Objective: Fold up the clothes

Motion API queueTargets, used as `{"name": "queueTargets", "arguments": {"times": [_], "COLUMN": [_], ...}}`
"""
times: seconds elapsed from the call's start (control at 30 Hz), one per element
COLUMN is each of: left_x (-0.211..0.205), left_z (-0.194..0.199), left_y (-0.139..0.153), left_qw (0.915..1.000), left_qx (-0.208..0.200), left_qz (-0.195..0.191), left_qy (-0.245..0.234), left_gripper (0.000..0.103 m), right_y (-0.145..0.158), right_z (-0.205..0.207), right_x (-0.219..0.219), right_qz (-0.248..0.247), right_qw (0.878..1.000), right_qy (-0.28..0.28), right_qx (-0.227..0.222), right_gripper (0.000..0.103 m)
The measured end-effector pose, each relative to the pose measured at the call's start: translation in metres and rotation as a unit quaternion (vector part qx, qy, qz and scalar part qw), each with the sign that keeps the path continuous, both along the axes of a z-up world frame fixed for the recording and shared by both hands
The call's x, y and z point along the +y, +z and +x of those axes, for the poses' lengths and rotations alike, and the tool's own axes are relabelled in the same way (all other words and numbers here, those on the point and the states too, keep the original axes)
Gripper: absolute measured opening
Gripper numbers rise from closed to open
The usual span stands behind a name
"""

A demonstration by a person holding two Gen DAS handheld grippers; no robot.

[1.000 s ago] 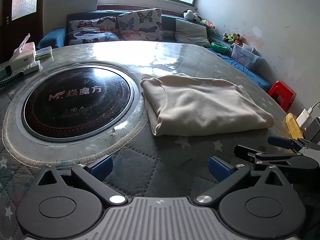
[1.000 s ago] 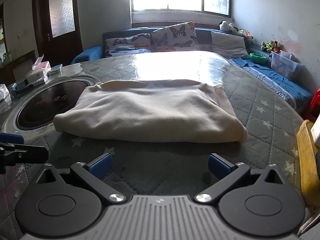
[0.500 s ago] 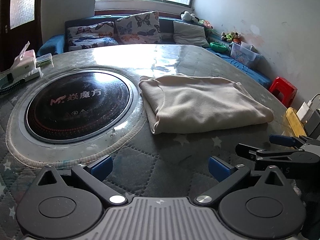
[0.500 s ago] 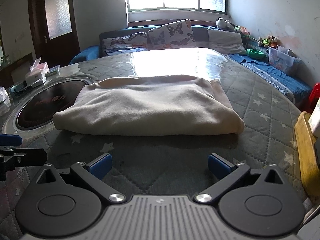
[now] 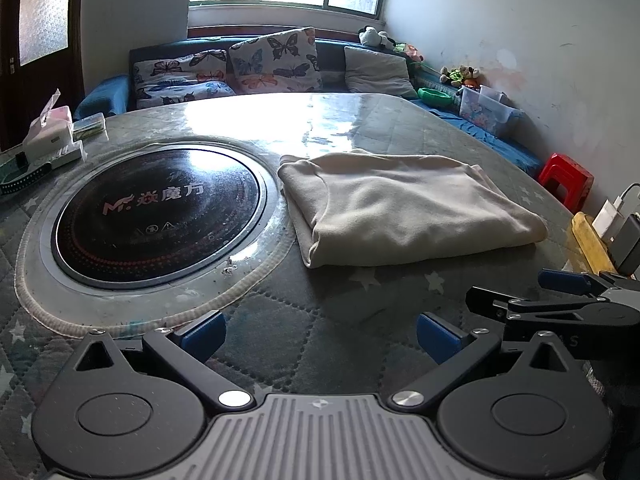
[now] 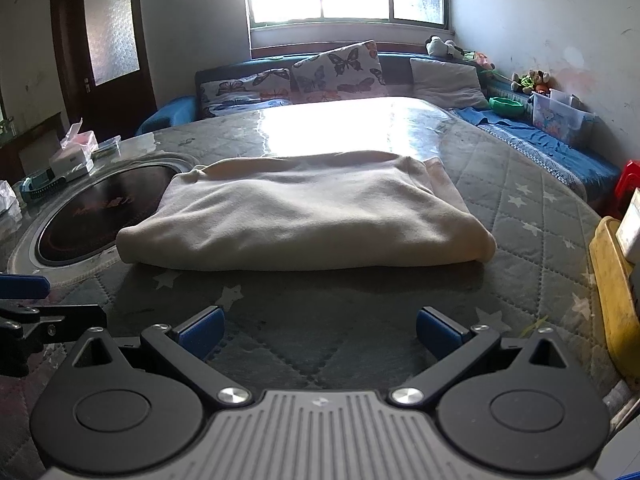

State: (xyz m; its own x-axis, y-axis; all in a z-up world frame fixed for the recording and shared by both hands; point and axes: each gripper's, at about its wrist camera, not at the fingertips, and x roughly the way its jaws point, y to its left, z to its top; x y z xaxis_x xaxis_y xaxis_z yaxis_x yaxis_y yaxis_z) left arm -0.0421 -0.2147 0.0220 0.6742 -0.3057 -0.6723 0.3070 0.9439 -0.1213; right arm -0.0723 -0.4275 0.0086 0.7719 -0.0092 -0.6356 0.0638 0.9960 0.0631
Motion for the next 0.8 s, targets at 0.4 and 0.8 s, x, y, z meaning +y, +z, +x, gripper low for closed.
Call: {"name": "queueTargets", "arguments": {"times": [0.4, 0.8], "left_x": [-0.0033, -0.0071], "left_z": [-0.0034, -0.0051], "left_y": [0.0001, 0.0015], "left_qw": [1.0, 0.9999], "left_qx": [-0.004, -0.01], "left_qz": [-0.001, 0.001], "left_qy": [-0.006, -0.012], "left_gripper": [0.103, 0.103], "right_y": [0.001, 0.0013], "right_z": [-0.0014, -0.0029], "right_x": [0.0011, 0.0027], "right_qz": [-0.001, -0.001], "right_qw": [1.0, 1.0], "right_qy": [-0.004, -0.001], "right_qx": [-0.001, -0.001], "right_gripper": [0.103, 0.103]}}
